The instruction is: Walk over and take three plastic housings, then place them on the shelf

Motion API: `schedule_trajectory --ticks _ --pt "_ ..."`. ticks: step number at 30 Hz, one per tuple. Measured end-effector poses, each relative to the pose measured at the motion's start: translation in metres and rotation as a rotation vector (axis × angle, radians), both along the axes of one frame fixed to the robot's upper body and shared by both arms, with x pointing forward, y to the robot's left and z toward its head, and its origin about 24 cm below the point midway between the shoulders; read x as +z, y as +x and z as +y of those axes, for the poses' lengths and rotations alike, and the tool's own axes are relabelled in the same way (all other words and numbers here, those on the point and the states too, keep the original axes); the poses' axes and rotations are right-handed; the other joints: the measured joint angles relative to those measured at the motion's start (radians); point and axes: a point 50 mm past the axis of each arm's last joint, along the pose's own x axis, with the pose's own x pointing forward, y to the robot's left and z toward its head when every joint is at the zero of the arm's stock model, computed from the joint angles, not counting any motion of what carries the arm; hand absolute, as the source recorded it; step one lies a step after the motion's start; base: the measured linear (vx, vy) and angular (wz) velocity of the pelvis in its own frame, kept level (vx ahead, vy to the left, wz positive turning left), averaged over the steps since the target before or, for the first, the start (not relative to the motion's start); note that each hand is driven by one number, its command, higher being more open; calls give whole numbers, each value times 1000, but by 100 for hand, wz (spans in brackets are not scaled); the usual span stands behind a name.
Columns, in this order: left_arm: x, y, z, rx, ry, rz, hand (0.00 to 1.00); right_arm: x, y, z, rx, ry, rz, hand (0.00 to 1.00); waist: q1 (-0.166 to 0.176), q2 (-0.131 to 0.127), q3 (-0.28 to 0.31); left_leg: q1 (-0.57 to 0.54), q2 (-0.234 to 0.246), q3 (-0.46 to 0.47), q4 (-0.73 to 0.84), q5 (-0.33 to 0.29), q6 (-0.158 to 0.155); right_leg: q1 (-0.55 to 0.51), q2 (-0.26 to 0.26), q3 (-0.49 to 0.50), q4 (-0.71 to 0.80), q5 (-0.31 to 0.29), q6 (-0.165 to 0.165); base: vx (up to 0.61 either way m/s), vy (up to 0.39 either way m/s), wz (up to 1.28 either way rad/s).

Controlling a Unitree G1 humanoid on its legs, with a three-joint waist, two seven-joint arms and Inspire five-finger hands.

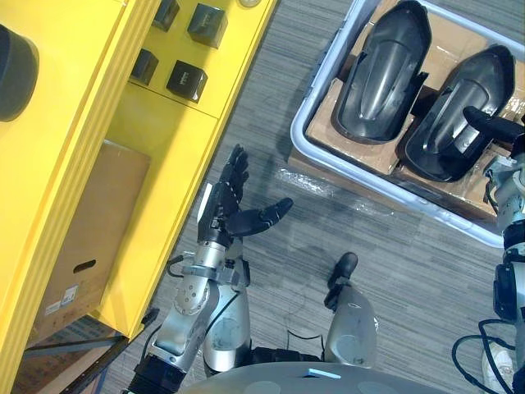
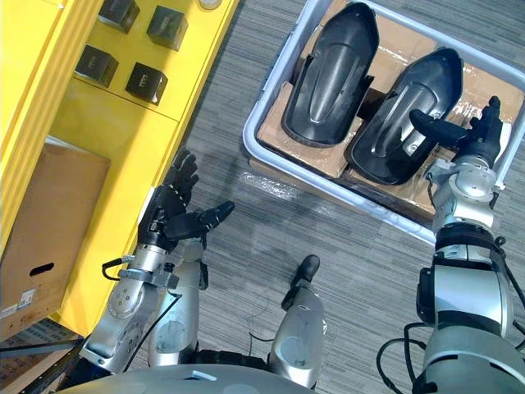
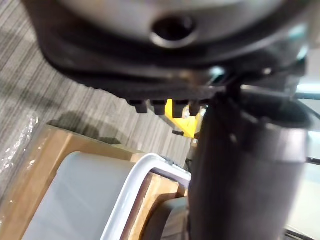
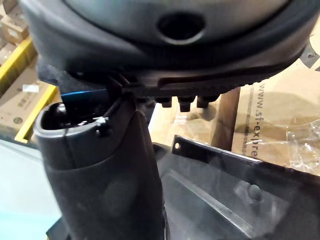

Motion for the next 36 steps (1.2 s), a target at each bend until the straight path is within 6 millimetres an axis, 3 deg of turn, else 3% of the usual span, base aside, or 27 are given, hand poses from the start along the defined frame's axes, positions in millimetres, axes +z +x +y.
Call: schedule_trajectory --ticks 4,5,14,20,25,29,36 --pt "0 0 -1 -10 4 3 100 -5 -2 0 8 -34 49 100 0 0 0 16 0 -2 -34 17 7 -3 -2 -1 20 -14 -5 -52 -41 6" --pt "-1 0 0 -12 9 8 100 -6 -2 0 11 -62 71 0 0 -1 0 17 -1 -2 -40 21 8 -4 -2 0 19 -14 -5 -36 -26 2" --pt "-6 -1 4 -18 46 48 100 -20 -7 3 -31 -215 297 0 -5 -38 -6 45 -2 16 -71 44 5 -1 -2 18 19 -12 -3 -6 -30 -4" --pt "-3 0 3 -37 50 39 100 -24 -7 5 -90 -250 373 0 -9 -40 -6 45 -2 18 -71 46 7 0 -2 20 18 -12 -3 -12 -17 0" --pt "-1 1 9 -14 89 22 100 -30 2 23 -53 -154 281 0 -27 -53 -18 51 -1 28 -71 49 9 1 -2 26 18 -11 -3 -13 -36 -1" --pt "0 2 10 -11 87 17 100 -48 2 37 -98 -120 258 0 -25 -54 -27 52 -1 33 -72 48 9 1 -2 29 18 -12 -3 -48 -26 -1" --pt "1 2 12 5 84 7 100 -52 -7 36 -252 -161 204 0 -20 -54 -27 52 -8 40 -72 48 16 1 -8 39 15 -9 3 -26 -12 1"
